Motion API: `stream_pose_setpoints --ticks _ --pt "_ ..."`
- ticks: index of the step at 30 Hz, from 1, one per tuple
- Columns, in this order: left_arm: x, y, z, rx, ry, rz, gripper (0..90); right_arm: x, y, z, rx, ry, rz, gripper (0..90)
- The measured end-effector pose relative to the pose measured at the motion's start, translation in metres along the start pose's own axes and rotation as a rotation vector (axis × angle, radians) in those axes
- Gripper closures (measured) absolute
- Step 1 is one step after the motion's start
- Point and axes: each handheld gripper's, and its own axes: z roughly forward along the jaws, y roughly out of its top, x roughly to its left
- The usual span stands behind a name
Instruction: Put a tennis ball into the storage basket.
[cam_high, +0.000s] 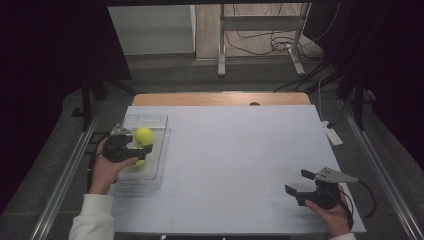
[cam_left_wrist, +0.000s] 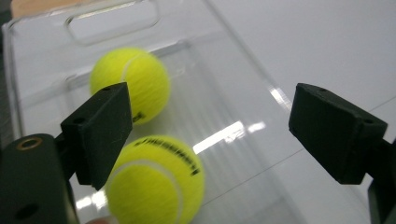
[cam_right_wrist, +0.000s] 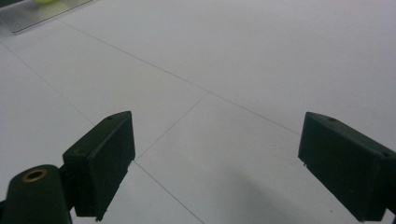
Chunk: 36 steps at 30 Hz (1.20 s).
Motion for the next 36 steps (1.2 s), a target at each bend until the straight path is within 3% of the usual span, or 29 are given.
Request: stream_pose_setpoints --ticks 10,14,20,29,36 --pt "-0.023 0.005 -0.005 -0.071 -0.087 0.033 13.5 -0.002 0.0 0.001 0.001 0.002 0.001 11.7" --pt "-0.032 0.002 -0.008 -0.102 -0.138 0.034 13.5 -0.001 0.001 0.0 0.0 -0.004 -0.004 11.7" --pt "-0.047 -0.004 -0.01 -0.119 -0.181 0.051 13.4 0.002 0.001 -0.001 0.003 -0.009 -0.01 11.7" --pt "-0.064 -0.017 -0.011 -0.133 -0.197 0.086 13.4 0.005 0.003 -0.001 0.004 -0.013 -0.019 11.7" --pt "-0.071 -0.032 -0.011 -0.14 -0.203 0.081 13.3 0.005 0.002 -0.001 0.003 -0.008 -0.014 11.7"
